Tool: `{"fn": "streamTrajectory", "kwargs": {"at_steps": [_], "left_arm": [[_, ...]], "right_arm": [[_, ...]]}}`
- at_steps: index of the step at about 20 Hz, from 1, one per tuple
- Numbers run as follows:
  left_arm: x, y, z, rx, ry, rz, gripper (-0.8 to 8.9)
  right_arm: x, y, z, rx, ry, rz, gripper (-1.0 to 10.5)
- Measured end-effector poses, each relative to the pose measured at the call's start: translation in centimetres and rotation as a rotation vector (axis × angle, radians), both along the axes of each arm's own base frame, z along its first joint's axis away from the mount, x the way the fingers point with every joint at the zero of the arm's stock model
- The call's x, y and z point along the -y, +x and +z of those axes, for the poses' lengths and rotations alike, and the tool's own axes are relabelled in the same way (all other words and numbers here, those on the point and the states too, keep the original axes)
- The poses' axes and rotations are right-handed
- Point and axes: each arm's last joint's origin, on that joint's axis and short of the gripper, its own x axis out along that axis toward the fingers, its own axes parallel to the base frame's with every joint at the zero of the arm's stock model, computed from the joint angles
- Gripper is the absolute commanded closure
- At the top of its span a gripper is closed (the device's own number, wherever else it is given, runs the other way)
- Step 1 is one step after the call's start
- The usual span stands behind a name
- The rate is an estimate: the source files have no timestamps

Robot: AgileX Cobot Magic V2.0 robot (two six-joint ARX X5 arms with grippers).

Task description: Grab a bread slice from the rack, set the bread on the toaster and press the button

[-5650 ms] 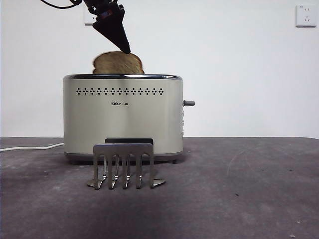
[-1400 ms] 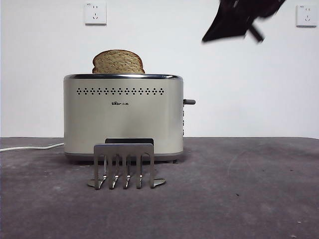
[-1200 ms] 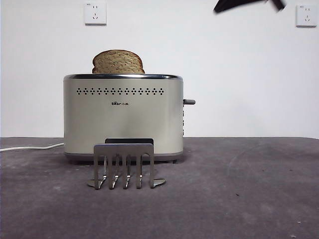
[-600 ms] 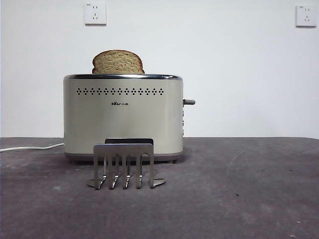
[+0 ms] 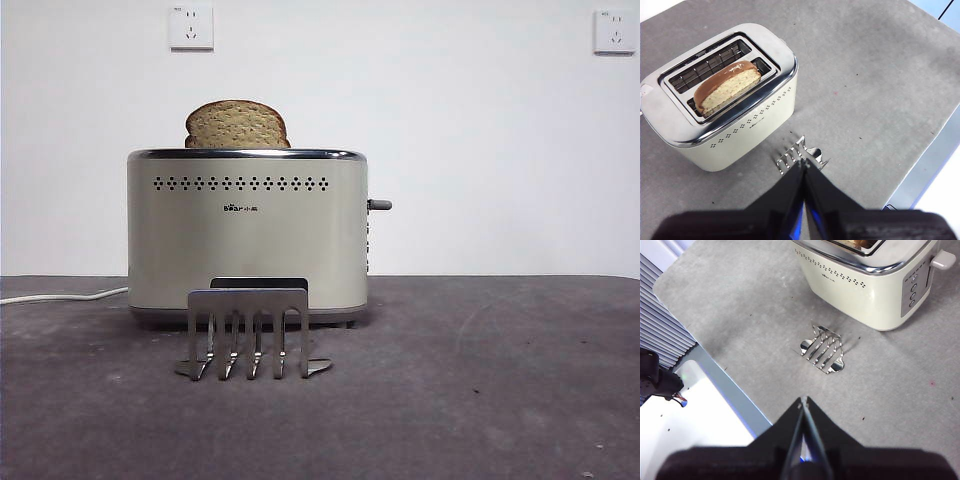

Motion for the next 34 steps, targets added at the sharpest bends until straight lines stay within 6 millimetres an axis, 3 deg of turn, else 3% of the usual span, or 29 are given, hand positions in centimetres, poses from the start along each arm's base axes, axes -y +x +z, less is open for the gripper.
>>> {"fn": "streamTrajectory", "kwargs": {"at_steps": [9, 12, 14, 17, 20, 22, 24, 30, 34], "left_arm": [[0.0, 0.0, 0.0, 0.0, 0.0, 0.0, 8.18], [-0.9, -0.2, 0.3, 0.04, 0.01, 0.024, 8.18], [-2.3, -0.7, 2.0, 0.206, -0.048, 0.08, 8.17], [-4.9, -4.2, 5.2, 0.523, -0.146, 0.176, 8.18], [-6.6, -7.1, 5.0, 0.726, -0.178, 0.267, 8.18], [-7.4, -8.5, 3.2, 0.837, -0.182, 0.324, 8.18], [-7.9, -9.0, 0.2, 0.897, -0.172, 0.374, 8.18], [-8.6, -9.0, -10.7, 0.992, -0.153, 0.453, 8.18], [-8.9, -8.2, -18.1, 0.954, -0.179, 0.563, 8.18]], "right_arm": [[0.0, 0.0, 0.0, 0.0, 0.0, 0.0, 9.5], [0.0, 0.0, 0.0, 0.0, 0.0, 0.0, 9.5], [0.0, 0.0, 0.0, 0.0, 0.0, 0.0, 9.5], [0.0, 0.0, 0.0, 0.0, 0.0, 0.0, 9.5], [0.0, 0.0, 0.0, 0.0, 0.0, 0.0, 9.5], [0.0, 0.0, 0.0, 0.0, 0.0, 0.0, 9.5], [0.0, 0.0, 0.0, 0.0, 0.0, 0.0, 9.5], [0.0, 0.0, 0.0, 0.0, 0.0, 0.0, 9.5], [0.0, 0.0, 0.0, 0.0, 0.0, 0.0, 9.5]]}}
